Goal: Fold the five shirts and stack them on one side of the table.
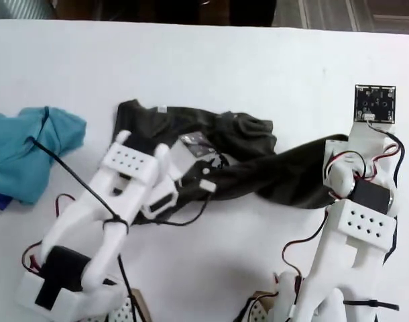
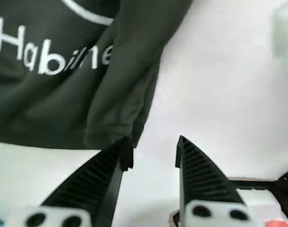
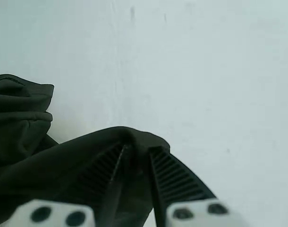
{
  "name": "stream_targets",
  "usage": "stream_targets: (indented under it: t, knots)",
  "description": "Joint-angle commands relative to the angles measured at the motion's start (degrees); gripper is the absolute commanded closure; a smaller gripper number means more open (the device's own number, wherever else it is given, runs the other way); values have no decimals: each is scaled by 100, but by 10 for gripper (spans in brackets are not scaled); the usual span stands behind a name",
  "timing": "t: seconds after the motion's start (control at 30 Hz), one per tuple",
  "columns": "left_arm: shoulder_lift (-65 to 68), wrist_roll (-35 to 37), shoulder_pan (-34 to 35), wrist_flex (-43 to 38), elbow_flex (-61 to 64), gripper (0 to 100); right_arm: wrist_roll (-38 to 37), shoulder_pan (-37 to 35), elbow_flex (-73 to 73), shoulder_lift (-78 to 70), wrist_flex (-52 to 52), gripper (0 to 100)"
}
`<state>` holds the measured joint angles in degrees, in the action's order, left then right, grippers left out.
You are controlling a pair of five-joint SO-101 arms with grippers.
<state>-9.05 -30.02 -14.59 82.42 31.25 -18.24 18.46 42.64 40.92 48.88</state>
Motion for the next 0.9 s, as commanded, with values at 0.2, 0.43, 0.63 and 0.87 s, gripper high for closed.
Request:
stream_targets:
  t: [0.2, 0.43, 0.63, 0.87]
  knots:
    - [18, -721, 510, -1380, 804, 834, -35, 57, -44, -13, 31, 979]
    - [26, -1037, 1073, -1670, 910, 834, -35, 22, -44, -13, 31, 978]
    - [26, -1029, 1029, -1846, 936, 833, -35, 22, -44, -13, 31, 978]
    - [35, -985, 967, -1916, 936, 835, -26, 22, -44, -13, 40, 978]
